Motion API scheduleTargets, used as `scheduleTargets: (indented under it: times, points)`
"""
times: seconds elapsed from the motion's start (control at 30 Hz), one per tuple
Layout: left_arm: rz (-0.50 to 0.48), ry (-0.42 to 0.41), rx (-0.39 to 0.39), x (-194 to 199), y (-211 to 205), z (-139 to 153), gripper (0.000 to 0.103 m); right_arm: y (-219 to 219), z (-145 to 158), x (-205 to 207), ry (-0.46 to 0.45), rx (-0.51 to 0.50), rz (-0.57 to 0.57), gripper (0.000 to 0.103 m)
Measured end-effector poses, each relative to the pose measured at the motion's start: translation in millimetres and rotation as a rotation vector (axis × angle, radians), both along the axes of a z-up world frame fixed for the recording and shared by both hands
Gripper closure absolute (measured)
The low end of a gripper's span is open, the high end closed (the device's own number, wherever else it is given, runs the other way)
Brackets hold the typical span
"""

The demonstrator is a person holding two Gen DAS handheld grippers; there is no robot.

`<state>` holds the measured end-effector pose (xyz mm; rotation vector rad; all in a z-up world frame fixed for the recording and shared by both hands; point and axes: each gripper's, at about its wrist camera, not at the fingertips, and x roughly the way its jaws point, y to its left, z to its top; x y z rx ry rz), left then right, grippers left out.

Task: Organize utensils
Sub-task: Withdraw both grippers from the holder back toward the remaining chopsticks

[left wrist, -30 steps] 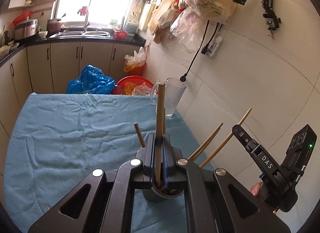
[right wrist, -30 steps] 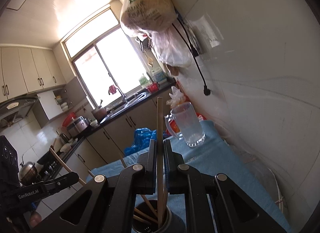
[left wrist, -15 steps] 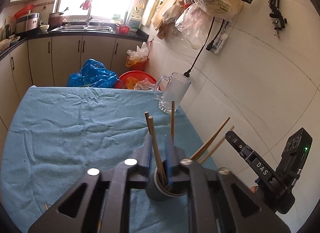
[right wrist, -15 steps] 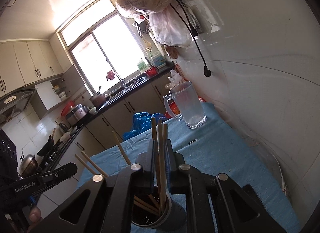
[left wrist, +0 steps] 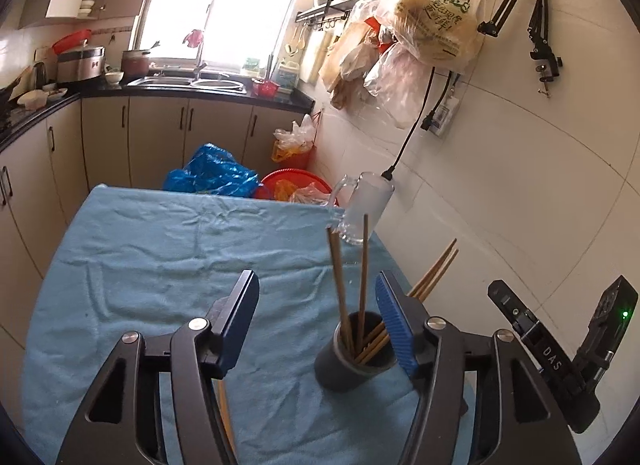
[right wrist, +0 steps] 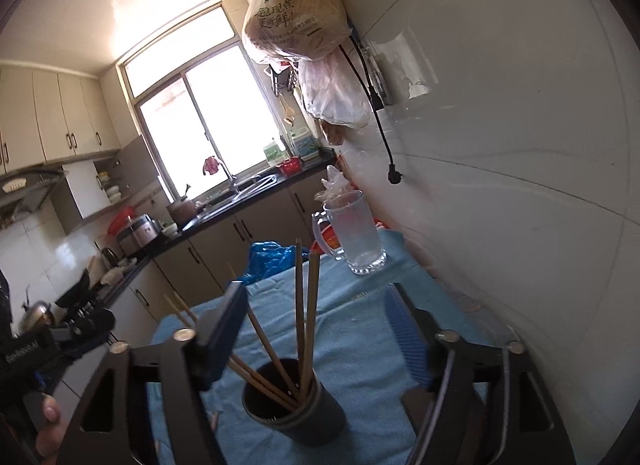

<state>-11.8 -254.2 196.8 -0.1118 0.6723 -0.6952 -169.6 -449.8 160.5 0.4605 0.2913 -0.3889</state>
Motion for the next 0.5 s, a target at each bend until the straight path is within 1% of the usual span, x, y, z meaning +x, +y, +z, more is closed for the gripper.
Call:
scheduleTargets:
  times: [0.13,0.5]
  points:
    - [0.01,0.018,0.014,-10,17,-11,0.042,17,-6,-4,0.039,-0.031,0.008,0.021]
    - [0.072,0.098,0.049,-25,75,-52,0.042,53,-37,0,0.15,-0.044,0.07,0.021]
